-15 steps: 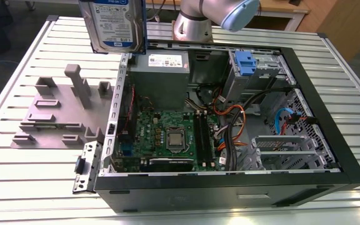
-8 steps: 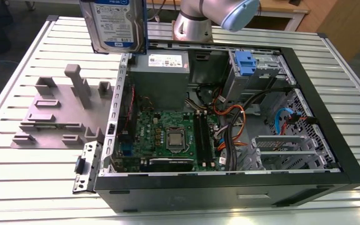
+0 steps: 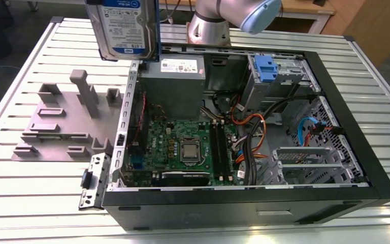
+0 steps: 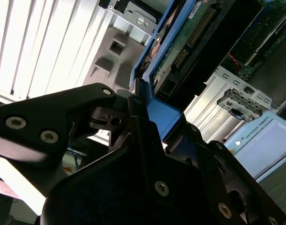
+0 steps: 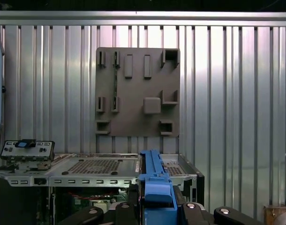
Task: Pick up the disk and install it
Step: 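Pick up the disk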
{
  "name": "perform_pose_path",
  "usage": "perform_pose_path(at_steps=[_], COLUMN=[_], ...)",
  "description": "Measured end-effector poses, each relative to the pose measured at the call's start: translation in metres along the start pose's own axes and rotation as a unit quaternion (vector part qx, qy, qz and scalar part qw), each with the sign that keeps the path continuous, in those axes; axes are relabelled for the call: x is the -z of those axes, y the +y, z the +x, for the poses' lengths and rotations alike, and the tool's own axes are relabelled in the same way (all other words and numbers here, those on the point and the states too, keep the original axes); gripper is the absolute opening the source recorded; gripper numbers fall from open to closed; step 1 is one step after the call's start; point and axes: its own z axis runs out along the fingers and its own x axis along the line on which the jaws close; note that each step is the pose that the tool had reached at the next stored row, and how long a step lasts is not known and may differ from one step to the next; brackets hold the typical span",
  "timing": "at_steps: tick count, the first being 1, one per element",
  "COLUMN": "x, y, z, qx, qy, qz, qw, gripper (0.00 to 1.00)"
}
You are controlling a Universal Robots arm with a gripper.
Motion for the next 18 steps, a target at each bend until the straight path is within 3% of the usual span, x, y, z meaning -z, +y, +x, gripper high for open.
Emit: perform_pose_path(at_steps=[4, 15, 17, 18], x=[0.0000, 0.0000, -0.0001, -0.0001], y=[-0.0004, -0.0019, -0.0104, -0.0105], z=[0.0036, 0.0040, 0.0039, 0.0040], qx=[0.000, 0.000, 0.000, 0.000], qy=[0.0000, 0.0000, 0.0002, 0.0003], qz=[0.0000, 0.0000, 0.0000, 0.0000], qw=[1.00000, 1.00000, 1.00000, 1.00000], gripper=[0.36, 0.36, 0.36, 0.36])
